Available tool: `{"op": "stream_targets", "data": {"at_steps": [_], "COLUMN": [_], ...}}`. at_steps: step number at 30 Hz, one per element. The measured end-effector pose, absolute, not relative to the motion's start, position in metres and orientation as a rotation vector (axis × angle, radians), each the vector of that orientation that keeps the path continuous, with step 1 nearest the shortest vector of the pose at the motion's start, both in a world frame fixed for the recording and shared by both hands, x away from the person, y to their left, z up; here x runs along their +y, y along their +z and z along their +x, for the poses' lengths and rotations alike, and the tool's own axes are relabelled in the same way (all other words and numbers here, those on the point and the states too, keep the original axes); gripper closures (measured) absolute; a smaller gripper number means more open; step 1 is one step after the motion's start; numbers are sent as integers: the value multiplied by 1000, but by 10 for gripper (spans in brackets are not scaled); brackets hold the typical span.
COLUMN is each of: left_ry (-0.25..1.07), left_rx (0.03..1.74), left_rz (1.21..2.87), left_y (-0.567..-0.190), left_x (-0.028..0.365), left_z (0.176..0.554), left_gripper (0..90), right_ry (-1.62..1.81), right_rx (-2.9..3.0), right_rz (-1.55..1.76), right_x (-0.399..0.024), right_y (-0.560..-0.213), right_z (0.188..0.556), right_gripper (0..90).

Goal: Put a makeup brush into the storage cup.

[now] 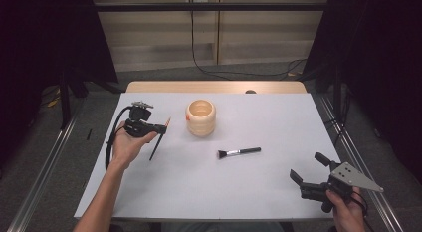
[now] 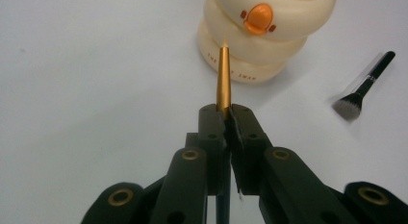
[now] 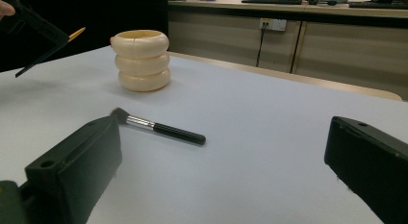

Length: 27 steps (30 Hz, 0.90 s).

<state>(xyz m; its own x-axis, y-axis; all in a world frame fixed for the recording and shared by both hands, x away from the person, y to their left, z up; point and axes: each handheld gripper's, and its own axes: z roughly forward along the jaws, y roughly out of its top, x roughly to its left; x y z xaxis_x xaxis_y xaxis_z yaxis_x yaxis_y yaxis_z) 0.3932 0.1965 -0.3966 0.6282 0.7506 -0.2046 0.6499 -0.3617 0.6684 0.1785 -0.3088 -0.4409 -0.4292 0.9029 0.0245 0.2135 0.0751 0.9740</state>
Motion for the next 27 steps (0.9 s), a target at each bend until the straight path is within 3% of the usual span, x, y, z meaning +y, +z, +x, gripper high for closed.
{"op": "stream_targets", "data": {"at_steps": [27], "left_ry": [404], "left_rx": [835], "left_rz": [1756], "left_y": [-368], "left_x": [212], "left_z": [369], "left_gripper": [841], "right_ry": [1403], "right_rx": [1713], "right_rz": [1099], "right_x": [-309], "right_y": [-440], "right_z": [177], "right_gripper": [0]}}
